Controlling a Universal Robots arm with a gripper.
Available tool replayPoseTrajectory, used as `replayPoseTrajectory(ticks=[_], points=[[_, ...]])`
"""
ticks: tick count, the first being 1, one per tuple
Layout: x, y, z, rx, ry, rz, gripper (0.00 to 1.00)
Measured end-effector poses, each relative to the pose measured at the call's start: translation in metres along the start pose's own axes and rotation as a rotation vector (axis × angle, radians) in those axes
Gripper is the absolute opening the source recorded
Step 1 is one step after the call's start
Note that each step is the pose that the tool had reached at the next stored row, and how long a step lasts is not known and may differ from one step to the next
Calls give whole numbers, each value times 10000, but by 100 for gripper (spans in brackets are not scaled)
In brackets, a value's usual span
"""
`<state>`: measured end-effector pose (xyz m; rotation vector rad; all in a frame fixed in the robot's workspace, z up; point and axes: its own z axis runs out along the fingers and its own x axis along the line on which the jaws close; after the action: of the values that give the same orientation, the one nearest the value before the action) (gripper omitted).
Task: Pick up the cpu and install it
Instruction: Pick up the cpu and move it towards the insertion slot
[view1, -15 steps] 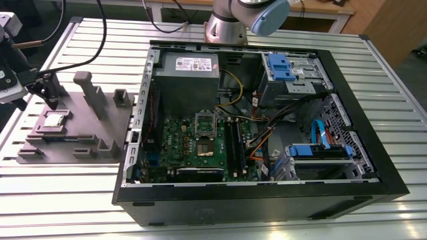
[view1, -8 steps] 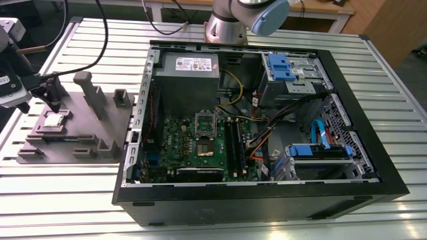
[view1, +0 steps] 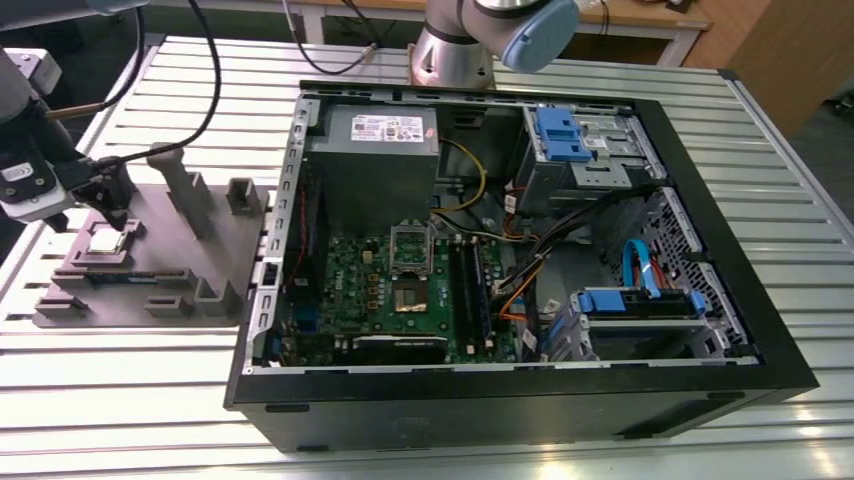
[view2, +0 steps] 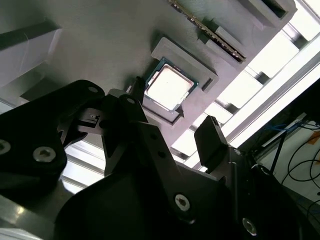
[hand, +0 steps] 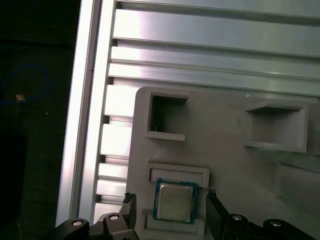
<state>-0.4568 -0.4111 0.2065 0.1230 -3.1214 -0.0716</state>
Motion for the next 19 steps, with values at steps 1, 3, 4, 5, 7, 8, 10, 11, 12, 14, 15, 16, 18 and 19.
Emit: replayPoseTrajectory(ticks=[1, 3, 4, 5, 7, 8, 10, 11, 12, 14, 15, 16, 18, 19], points=[[0, 0, 17, 0, 1, 1, 66], [-2, -2, 53, 0, -1, 2, 66], [-3, -2, 67, 0, 0, 2, 66], [-4, -3, 78, 0, 0, 2, 66], [-5, -4, 98, 0, 0, 1, 66], [-6, -5, 106, 0, 0, 1, 66], [-5, -6, 117, 1, 0, 1, 66], [-6, -6, 123, 1, -2, 1, 66], [-6, -6, 128, 1, -2, 1, 66], [-6, -7, 141, 1, -5, 1, 66], [-6, -7, 148, 2, -8, 1, 66], [-7, -8, 155, 3, -10, 0, 66], [-8, -8, 168, 3, -12, 4, 66], [-8, -8, 174, 3, -11, 5, 66]])
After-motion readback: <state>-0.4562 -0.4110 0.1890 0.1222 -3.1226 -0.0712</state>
